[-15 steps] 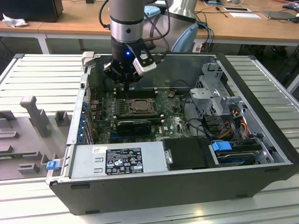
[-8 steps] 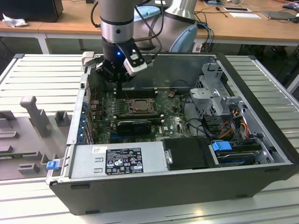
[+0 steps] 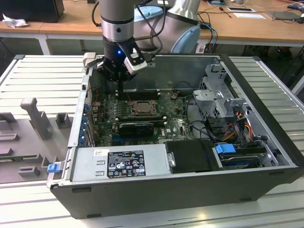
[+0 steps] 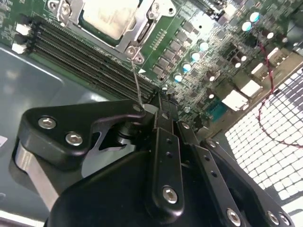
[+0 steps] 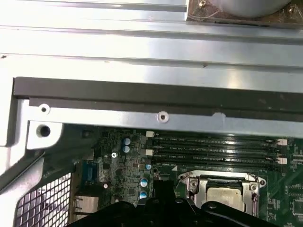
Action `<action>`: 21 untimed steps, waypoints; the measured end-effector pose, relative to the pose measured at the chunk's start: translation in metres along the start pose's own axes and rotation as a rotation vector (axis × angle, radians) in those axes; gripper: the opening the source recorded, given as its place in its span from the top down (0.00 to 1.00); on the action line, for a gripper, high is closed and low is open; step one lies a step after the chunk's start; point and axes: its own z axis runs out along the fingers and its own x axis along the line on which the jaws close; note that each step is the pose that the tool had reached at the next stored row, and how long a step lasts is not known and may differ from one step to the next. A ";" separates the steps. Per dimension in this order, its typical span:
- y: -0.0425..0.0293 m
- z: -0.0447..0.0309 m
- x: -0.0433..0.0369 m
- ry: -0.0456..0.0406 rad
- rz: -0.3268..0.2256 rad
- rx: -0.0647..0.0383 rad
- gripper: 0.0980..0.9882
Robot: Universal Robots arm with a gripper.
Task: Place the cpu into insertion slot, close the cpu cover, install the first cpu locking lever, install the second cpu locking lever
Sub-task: 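Install the first cpu locking lever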
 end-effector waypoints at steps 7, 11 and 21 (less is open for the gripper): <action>0.0005 0.0026 -0.0387 0.0009 0.000 0.000 0.99; -0.0005 0.0053 -0.0521 0.0009 0.001 0.000 0.99; 0.0009 0.0218 -0.0655 0.0001 0.005 -0.001 0.99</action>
